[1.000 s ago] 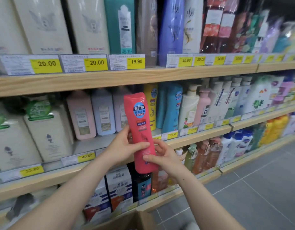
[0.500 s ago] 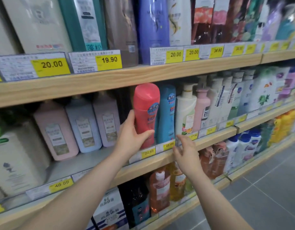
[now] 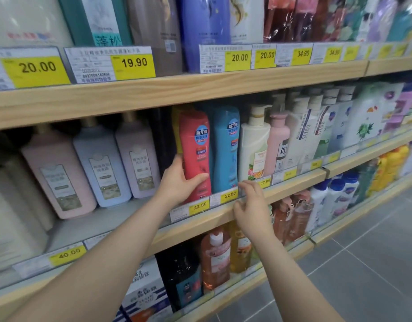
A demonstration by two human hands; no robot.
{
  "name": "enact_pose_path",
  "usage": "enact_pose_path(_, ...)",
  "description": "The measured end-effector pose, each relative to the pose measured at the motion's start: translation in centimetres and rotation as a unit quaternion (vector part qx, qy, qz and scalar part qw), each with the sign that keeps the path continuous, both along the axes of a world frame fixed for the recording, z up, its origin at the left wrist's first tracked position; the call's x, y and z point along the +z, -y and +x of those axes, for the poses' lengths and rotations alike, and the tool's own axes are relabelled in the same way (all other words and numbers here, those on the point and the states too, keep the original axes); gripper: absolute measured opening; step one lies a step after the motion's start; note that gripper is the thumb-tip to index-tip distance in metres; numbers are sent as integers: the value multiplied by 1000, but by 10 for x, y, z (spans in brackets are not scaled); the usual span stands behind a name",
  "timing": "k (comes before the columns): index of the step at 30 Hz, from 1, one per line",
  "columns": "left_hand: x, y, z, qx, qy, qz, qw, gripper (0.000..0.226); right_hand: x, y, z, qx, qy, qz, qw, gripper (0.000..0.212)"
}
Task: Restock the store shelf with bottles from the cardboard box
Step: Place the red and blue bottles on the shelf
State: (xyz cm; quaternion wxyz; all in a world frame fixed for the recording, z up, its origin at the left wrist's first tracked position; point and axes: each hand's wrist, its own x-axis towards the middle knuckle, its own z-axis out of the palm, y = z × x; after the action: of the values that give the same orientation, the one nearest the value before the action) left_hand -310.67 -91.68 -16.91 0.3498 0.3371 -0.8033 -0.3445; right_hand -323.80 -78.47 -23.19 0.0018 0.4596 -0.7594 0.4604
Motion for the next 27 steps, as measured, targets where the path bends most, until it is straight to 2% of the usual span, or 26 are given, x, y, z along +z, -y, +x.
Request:
enact_pose_path(11, -8, -17, 9, 27, 21, 2, 999, 73, 4, -5, 3, 15, -10, 28, 999, 49)
enact_pose_path(12, -9, -25, 18, 34, 19, -17, 999, 70, 5, -6, 6, 16, -19, 33, 999, 49)
enact_pose_path(16, -26, -70, 82, 27, 7, -116, 993, 35, 5, -15, 36, 49, -47, 49, 996, 48)
enact_pose_path(19, -65, -106, 145, 29, 51, -98, 993, 31, -1, -26, 76, 102, -69, 58, 991, 43)
enact_pose_path(23, -133, -147, 223, 46, 99, -41, 993, 21, -32, -49, 135, 164, -55, 101, 980, 43)
enact_pose_path(27, -197, -182, 293, 103, 156, 29, 982, 20, -88, -76, 200, 203, 6, 153, 967, 42)
